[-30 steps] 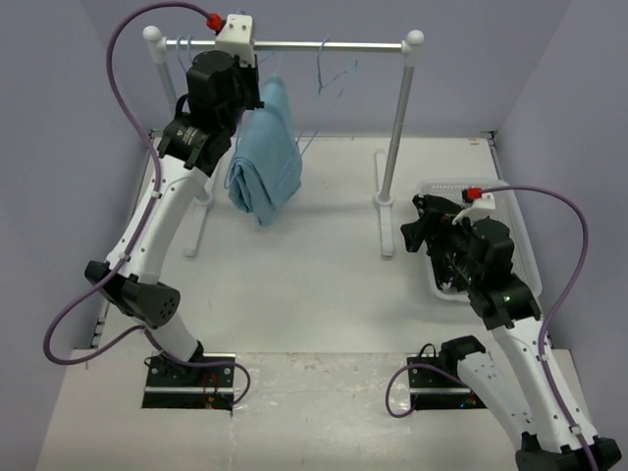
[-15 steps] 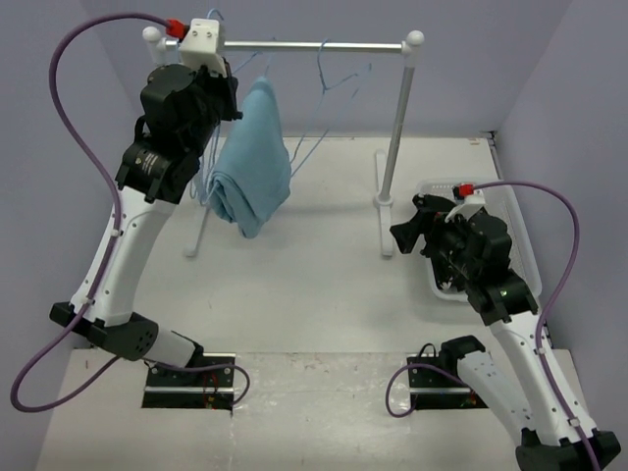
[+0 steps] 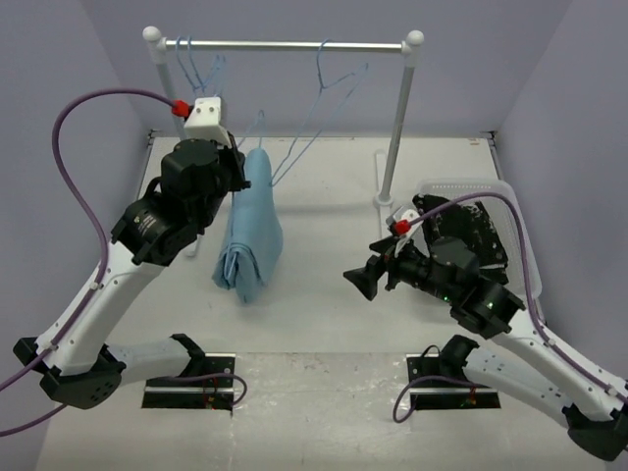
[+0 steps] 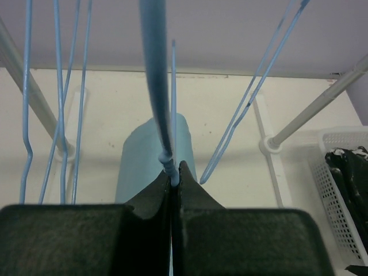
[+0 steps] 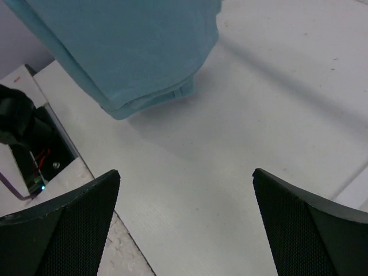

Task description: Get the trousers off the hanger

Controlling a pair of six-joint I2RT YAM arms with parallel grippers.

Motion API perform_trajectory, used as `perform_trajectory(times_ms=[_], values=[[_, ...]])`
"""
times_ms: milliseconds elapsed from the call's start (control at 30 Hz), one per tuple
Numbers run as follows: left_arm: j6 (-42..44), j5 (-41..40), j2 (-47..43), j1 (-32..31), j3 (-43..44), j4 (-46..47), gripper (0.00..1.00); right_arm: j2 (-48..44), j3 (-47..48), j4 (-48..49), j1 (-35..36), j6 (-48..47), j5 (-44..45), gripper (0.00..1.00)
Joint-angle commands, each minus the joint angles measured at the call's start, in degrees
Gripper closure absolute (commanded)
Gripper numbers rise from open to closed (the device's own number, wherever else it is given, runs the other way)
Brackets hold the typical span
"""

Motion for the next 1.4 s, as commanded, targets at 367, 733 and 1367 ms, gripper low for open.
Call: perform_trajectory(times_ms=[367, 733, 1367], values=[[-17.5, -9.31, -3.65, -2.41, -3.04, 3.31, 1.0, 19.83, 8.45, 16.8, 25.76, -6.83, 17.21, 0.01], [-17.85, -8.87, -3.92, -2.94, -3.04, 3.48, 1.0, 34.14, 16.27, 25.59, 27.89, -11.04, 24.08, 0.01], [-13.72, -5.79, -6.64, -3.02, -3.92, 4.1, 1.0, 43.57, 18.39, 37.82, 27.53, -22.9, 28.3, 0.72]])
